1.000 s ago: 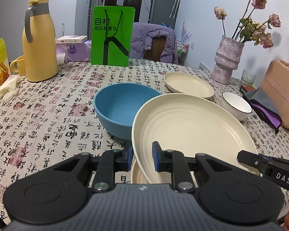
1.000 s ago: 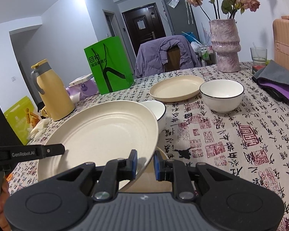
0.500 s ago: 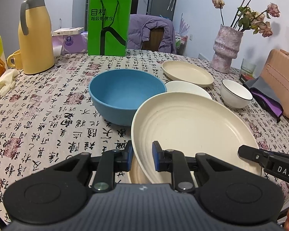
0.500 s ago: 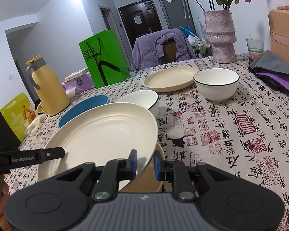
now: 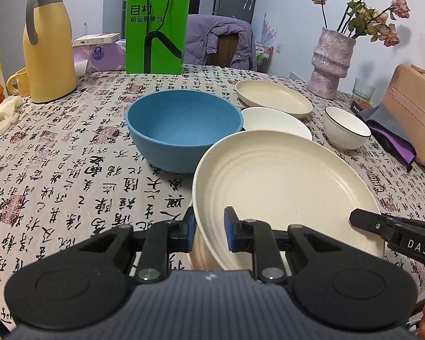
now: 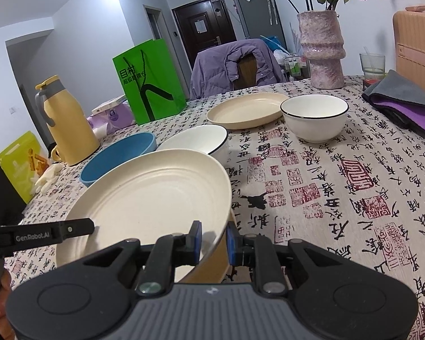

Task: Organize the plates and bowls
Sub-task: 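Lower the held cream plate onto the cloth beside the blue bowl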

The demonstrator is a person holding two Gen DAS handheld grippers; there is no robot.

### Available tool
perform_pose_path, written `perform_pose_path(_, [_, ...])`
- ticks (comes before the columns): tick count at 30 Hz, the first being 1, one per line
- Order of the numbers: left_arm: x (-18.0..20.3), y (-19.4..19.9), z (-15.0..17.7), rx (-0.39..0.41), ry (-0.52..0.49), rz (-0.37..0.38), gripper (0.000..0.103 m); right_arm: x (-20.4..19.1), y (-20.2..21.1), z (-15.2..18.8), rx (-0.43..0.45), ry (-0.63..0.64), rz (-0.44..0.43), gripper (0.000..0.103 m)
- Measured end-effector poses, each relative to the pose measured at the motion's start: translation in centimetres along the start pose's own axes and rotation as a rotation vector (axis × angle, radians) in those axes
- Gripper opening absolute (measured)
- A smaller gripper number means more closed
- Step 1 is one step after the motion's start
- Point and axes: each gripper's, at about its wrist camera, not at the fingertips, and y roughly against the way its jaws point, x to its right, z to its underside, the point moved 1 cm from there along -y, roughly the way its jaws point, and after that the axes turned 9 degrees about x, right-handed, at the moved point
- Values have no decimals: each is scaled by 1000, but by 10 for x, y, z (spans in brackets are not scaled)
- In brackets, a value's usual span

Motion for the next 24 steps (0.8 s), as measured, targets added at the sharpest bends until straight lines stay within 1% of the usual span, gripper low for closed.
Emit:
perform_pose_path(18, [-2, -3, 14, -27, -8, -1, 21, -1, -2, 7, -16, 19, 6, 18])
perform_pose_path(24, [-1, 0, 16, -22, -17, -1, 21, -2, -2, 8, -13, 36, 14, 18])
